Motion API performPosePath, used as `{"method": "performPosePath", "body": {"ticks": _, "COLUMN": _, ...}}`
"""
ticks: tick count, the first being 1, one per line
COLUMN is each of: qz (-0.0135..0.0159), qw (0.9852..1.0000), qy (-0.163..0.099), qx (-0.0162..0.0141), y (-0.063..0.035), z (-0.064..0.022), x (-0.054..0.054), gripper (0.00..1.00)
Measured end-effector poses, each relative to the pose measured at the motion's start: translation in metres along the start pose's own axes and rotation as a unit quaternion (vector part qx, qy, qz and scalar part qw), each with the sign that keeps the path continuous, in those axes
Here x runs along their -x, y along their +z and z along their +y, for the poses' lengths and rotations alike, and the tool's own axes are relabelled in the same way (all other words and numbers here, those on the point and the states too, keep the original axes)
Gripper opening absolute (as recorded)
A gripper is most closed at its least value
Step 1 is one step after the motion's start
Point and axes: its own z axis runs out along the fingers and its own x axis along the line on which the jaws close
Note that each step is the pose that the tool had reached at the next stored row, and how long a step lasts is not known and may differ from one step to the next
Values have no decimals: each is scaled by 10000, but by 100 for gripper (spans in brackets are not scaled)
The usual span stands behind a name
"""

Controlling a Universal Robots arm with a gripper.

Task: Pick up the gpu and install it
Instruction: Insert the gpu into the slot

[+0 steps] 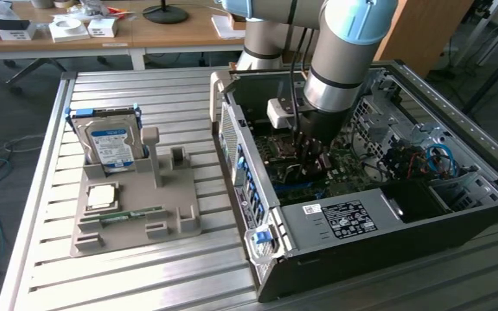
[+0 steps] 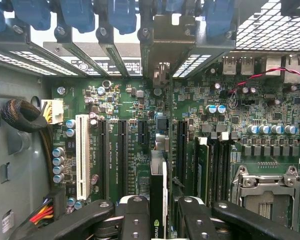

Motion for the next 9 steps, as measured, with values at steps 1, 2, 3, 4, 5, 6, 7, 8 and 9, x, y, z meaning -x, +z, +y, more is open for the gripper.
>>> {"method": "performPosePath", "body": {"ticks": 1, "qz": 0, "qw": 10000, "qy": 0, "qx": 0, "y": 0, "z": 0, "x": 0, "gripper": 27}}
{"method": "performPosePath", "body": {"ticks": 2, "qz": 0, "qw": 10000, "qy": 0, "qx": 0, "y": 0, "z": 0, "x": 0, "gripper": 27}}
{"method": "performPosePath", "body": {"ticks": 3, "qz": 0, "qw": 10000, "qy": 0, "qx": 1, "y": 0, "z": 0, "x": 0, "gripper": 28}}
{"method": "performPosePath", "body": {"ticks": 4, "qz": 0, "qw": 10000, "qy": 0, "qx": 0, "y": 0, "z": 0, "x": 0, "gripper": 28}}
{"method": "performPosePath", "body": {"ticks": 5, "qz": 0, "qw": 10000, "qy": 0, "qx": 1, "y": 0, "z": 0, "x": 0, "gripper": 34}}
{"method": "performPosePath", "body": {"ticks": 6, "qz": 0, "qw": 10000, "qy": 0, "qx": 0, "y": 0, "z": 0, "x": 0, "gripper": 34}}
{"method": "performPosePath", "body": {"ticks": 7, "qz": 0, "qw": 10000, "qy": 0, "qx": 0, "y": 0, "z": 0, "x": 0, "gripper": 34}}
{"method": "performPosePath", "body": {"ticks": 8, "qz": 0, "qw": 10000, "qy": 0, "qx": 0, "y": 0, "z": 0, "x": 0, "gripper": 34}}
{"method": "performPosePath", "body": {"ticks": 9, "qz": 0, "qw": 10000, "qy": 0, "qx": 0, "y": 0, "z": 0, "x": 0, "gripper": 34}}
